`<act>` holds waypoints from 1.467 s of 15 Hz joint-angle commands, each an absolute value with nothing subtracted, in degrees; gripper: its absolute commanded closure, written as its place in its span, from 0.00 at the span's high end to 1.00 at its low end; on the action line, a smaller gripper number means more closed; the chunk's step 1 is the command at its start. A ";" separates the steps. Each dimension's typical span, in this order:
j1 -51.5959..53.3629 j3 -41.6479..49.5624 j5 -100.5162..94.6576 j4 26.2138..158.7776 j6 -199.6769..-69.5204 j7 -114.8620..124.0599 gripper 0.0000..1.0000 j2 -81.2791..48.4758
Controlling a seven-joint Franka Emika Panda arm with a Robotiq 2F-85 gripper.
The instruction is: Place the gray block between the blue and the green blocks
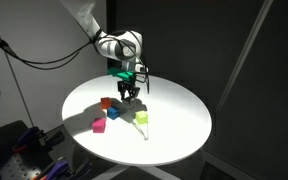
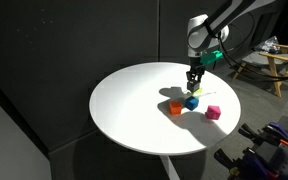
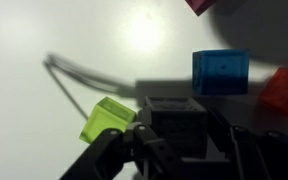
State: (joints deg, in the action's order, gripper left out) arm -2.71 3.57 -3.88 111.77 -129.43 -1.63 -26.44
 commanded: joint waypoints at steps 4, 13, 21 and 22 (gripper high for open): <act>-2.87 3.37 -3.92 111.72 -129.31 -1.56 0.89 -26.54; -2.07 3.43 -4.02 112.99 -127.69 0.17 1.00 -24.63; 0.84 2.64 -4.73 115.42 -123.25 2.64 1.00 -17.41; 1.23 2.56 -4.84 116.10 -122.69 3.10 1.00 -15.95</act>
